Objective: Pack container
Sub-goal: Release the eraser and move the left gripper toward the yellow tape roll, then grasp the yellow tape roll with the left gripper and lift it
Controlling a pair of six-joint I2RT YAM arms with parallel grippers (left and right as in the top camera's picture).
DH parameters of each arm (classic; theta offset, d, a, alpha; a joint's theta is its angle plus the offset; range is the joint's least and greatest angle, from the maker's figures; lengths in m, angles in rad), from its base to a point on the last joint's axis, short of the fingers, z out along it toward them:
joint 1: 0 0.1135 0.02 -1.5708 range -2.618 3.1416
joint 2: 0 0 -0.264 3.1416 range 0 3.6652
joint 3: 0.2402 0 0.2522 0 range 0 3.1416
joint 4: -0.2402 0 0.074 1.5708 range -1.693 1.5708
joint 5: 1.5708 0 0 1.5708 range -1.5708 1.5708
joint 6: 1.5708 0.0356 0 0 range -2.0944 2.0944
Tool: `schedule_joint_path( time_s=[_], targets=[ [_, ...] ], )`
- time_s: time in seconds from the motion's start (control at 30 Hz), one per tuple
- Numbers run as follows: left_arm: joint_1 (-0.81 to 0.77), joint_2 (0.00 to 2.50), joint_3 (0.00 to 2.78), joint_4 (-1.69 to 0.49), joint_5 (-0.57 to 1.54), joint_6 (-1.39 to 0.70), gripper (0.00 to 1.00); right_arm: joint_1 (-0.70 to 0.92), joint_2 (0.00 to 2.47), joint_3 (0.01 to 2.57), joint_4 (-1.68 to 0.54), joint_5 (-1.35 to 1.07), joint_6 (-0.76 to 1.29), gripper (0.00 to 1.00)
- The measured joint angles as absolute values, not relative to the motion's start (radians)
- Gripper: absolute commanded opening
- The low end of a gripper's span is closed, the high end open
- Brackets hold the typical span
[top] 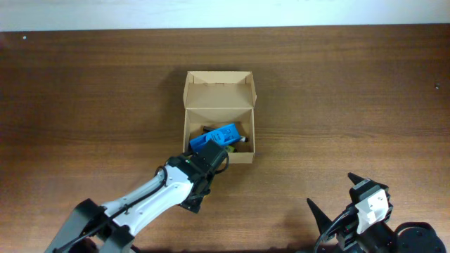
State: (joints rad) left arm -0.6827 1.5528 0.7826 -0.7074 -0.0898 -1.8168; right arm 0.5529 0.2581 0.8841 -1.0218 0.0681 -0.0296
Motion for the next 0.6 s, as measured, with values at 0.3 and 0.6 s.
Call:
schedule_joint_path(
  time_s=[0.3, 0.6],
  targets=[
    [-0.682, 1.586, 0.784, -0.71, -0.079, -1.829, 0.32, 0.553, 0.258, 0.884, -1.022, 0.068, -0.03, 0.99],
    [-0.681, 1.568, 0.786, -0.693, -0.066, -1.826, 0.3, 0.553, 0.258, 0.884, -1.022, 0.068, -0.03, 0.99]
  ],
)
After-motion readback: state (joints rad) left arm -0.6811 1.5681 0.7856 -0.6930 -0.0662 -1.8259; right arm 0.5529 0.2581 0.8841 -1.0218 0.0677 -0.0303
